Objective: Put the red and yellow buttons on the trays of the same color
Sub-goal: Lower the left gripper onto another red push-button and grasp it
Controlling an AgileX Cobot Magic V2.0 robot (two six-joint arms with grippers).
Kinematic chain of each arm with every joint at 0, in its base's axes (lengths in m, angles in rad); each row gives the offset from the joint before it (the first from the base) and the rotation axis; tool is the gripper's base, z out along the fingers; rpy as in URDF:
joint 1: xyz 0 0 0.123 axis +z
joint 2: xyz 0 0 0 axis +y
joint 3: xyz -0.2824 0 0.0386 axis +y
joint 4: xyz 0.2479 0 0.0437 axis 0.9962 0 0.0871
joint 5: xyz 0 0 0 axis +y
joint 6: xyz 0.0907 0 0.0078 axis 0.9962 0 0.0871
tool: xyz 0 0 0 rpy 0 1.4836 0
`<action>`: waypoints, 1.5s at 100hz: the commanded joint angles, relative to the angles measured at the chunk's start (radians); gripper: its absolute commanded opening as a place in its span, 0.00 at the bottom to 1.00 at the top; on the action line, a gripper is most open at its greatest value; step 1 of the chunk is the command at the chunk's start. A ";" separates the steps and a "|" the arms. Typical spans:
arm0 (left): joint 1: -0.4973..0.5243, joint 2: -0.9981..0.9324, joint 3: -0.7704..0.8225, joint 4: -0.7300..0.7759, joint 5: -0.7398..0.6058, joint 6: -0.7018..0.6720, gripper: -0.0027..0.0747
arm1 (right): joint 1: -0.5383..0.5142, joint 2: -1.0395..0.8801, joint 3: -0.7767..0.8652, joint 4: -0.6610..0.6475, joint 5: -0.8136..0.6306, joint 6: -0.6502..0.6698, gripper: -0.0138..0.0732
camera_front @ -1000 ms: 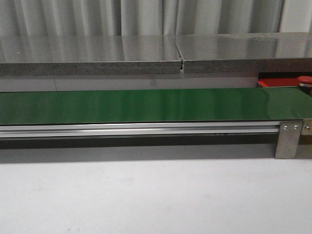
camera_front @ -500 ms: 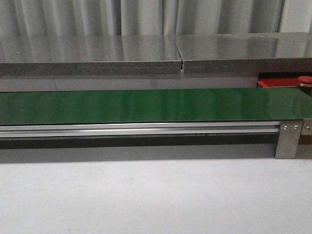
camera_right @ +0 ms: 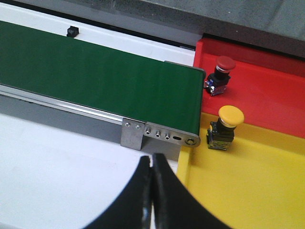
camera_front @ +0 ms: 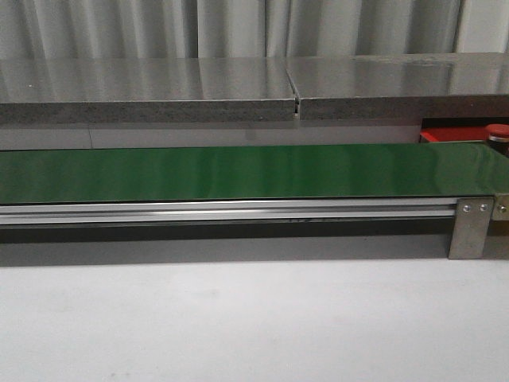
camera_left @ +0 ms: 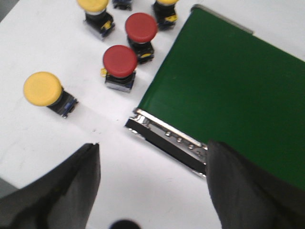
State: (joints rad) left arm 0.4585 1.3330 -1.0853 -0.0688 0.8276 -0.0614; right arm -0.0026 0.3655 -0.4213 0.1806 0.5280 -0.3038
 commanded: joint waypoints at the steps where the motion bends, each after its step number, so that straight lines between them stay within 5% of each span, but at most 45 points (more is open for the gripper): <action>1: 0.041 0.060 -0.101 -0.020 0.032 -0.006 0.65 | -0.001 0.005 -0.026 -0.004 -0.067 -0.011 0.08; 62: 0.072 0.587 -0.549 -0.054 0.304 0.013 0.65 | -0.001 0.005 -0.026 -0.004 -0.067 -0.011 0.08; 102: 0.072 0.688 -0.634 -0.047 0.267 0.013 0.64 | -0.001 0.005 -0.026 -0.004 -0.067 -0.011 0.08; 150: 0.072 0.700 -0.640 -0.049 0.254 0.026 0.28 | -0.001 0.005 -0.026 -0.004 -0.067 -0.011 0.08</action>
State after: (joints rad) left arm 0.5290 2.0977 -1.6934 -0.1056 1.0993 -0.0409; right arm -0.0026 0.3638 -0.4213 0.1806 0.5280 -0.3038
